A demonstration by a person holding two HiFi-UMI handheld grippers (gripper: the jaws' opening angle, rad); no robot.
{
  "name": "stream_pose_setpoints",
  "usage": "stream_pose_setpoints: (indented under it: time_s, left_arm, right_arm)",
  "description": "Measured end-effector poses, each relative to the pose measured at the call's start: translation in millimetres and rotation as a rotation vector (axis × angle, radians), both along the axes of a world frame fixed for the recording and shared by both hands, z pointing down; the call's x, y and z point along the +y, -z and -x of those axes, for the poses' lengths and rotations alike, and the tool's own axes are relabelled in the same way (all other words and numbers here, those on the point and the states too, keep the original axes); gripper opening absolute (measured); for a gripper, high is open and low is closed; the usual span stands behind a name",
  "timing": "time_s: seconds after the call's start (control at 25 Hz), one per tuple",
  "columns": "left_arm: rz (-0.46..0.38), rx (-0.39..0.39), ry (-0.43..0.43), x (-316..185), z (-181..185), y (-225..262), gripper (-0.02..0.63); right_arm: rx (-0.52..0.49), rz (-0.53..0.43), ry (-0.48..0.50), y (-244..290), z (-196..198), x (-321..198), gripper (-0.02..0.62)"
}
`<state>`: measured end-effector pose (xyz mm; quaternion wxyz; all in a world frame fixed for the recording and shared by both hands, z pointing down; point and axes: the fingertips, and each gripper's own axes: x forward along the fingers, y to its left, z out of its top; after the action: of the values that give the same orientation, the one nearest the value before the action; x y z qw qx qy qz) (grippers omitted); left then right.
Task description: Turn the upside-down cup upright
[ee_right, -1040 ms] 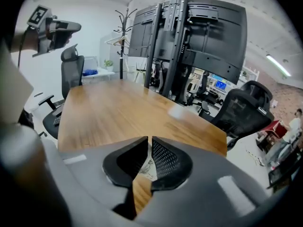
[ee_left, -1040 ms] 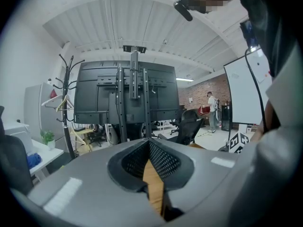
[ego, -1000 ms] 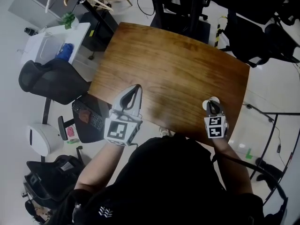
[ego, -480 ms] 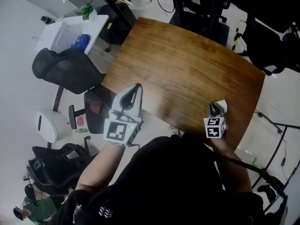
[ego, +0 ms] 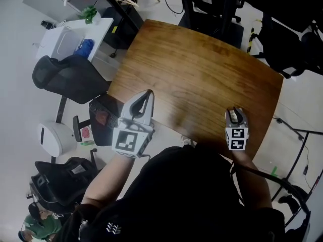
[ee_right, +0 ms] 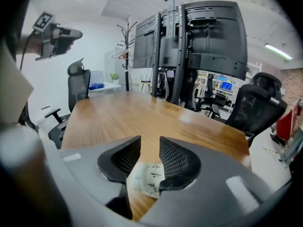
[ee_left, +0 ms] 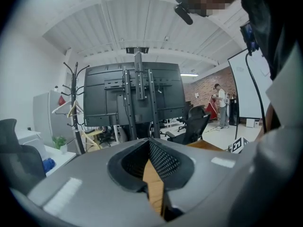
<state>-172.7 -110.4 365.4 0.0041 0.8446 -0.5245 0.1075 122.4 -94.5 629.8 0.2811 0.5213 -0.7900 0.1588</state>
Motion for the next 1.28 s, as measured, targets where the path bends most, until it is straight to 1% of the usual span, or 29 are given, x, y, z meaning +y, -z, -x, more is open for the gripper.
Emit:
stream_pose_setpoints:
  time_s: [0.04,0.12,0.2,0.24,0.36,0.44,0.52,0.64,0.8,0.88,1.0,1.2,1.28]
  left_arm:
    - [-0.001,0.008,-0.003,-1.6,-3.3,1.1,0.0]
    - [0.004,0.022,-0.006,-4.3,-9.8,2.9,0.0]
    - [0.007,0.02,-0.024,-5.5,-15.3,-0.3,0.0]
    - [0.007,0.015,-0.038,-5.9,-18.1,-2.7,0.0]
    - [0.002,0.016,-0.064,-8.0,-26.9,-3.0,0.0]
    - [-0.001,0.024,-0.068,-9.2,-30.5,0.5,0.0]
    - [-0.001,0.026,-0.071,-9.9,-33.0,2.5,0.0]
    - [-0.006,0.023,-0.085,-9.3,-36.9,0.5,0.0]
    - [-0.002,0.03,-0.088,-6.5,-40.5,0.3,0.0]
    - [0.0,0.037,-0.084,-5.5,-40.6,0.0,0.0]
    - [0.0,0.047,-0.073,-4.3,-39.7,0.3,0.0]
    - [-0.005,0.039,-0.066,-0.2,-38.8,-3.3,0.0]
    - [-0.004,0.04,-0.055,2.2,-36.3,-4.5,0.0]
  right_arm:
    - [-0.008,-0.006,-0.039,3.2,-14.3,1.6,0.138]
    - [-0.036,0.009,-0.124,3.0,-45.4,7.5,0.152]
    - [-0.106,0.062,-0.182,-3.7,-68.7,12.6,0.175]
    - [-0.151,0.097,-0.192,-8.4,-74.9,13.4,0.189]
    - [-0.254,0.196,-0.185,-22.2,-76.4,11.4,0.191]
    - [-0.314,0.246,-0.19,-27.0,-71.0,12.8,0.16]
    - [-0.335,0.263,-0.196,-27.1,-67.4,15.0,0.127]
    - [-0.278,0.251,-0.156,-23.4,-62.9,16.3,0.109]
    - [-0.166,0.18,-0.07,-7.1,-56.2,15.7,0.08]
    - [-0.126,0.159,-0.024,-1.1,-50.6,16.7,0.068]
    - [-0.089,0.152,0.044,3.0,-41.2,20.6,0.057]
    - [-0.034,0.145,0.147,6.0,-23.4,28.2,0.043]
    - [0.006,0.143,0.181,5.3,-16.5,31.5,0.039]
